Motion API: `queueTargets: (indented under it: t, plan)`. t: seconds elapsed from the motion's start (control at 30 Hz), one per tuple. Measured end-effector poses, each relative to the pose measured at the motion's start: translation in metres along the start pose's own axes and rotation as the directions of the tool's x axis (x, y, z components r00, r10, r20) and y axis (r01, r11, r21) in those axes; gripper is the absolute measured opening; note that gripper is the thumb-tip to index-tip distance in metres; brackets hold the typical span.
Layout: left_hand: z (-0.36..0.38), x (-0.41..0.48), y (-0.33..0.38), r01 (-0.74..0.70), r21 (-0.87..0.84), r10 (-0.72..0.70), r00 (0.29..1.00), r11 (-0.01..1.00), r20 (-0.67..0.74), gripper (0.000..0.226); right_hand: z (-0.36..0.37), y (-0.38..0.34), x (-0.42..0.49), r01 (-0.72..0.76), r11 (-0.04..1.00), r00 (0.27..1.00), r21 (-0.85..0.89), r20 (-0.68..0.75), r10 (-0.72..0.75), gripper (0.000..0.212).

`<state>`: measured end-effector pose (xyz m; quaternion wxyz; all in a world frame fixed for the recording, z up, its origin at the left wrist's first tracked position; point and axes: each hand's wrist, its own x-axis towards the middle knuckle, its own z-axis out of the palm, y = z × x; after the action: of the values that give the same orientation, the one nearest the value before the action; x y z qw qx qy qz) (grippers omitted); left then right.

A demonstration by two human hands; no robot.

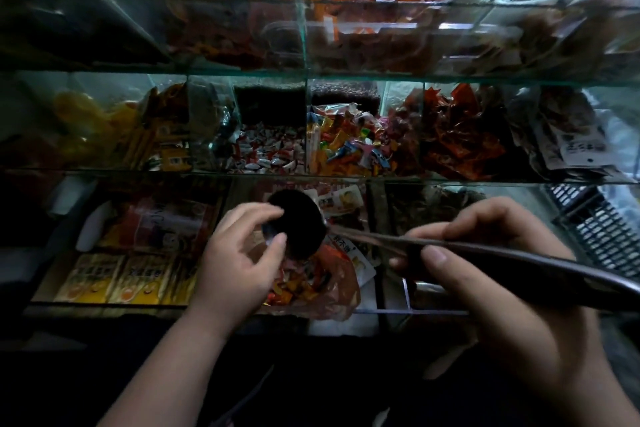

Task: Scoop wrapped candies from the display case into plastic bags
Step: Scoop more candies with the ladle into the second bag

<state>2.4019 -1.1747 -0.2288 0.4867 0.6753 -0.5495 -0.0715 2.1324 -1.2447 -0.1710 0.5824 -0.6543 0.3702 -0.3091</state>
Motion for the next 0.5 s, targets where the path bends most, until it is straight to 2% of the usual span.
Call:
queueTargets:
  t: [0.03, 0.07, 0.13, 0.2, 0.27, 0.37, 0.5]
  plan:
    - [-0.007, -0.010, -0.007, 0.009, 0.046, -0.006, 0.999, 0.999, -0.053, 0.019, 0.000, -0.013, -0.006, 0.103, 0.994, 0.995, 0.028, -0.016, -0.102, 0.033]
    - [-0.012, -0.017, -0.015, 0.036, 0.100, -0.027, 0.996, 0.994, -0.089, 0.015, 0.002, -0.011, -0.010, 0.188, 0.979, 0.982, -0.082, -0.019, -0.190, 0.026]
    - [-0.016, -0.029, -0.028, 0.124, 0.208, -0.112, 0.991, 0.970, -0.067, 0.015, 0.018, -0.013, -0.014, 0.249, 0.931, 0.968, -0.267, 0.043, -0.247, 0.019]
    - [-0.014, -0.037, -0.040, 0.192, 0.312, -0.220, 0.974, 0.930, 0.056, 0.022, 0.044, 0.002, 0.004, 0.234, 0.854, 0.971, -0.465, 0.063, -0.232, 0.021]
    - [-0.010, -0.044, -0.047, 0.252, 0.342, -0.318, 0.936, 0.905, 0.150, 0.032, 0.070, 0.028, 0.027, 0.221, 0.805, 0.975, -0.551, 0.152, -0.164, 0.024]
    - [-0.009, -0.047, -0.051, 0.355, 0.286, -0.414, 0.892, 0.890, 0.183, 0.056, 0.100, 0.075, 0.051, 0.244, 0.759, 0.965, -0.603, 0.231, -0.127, 0.014]
    - [-0.006, -0.047, -0.046, 0.397, 0.181, -0.432, 0.867, 0.900, 0.248, 0.077, 0.119, 0.113, 0.064, 0.066, 0.883, 0.998, -0.465, 0.044, -0.051, 0.011]
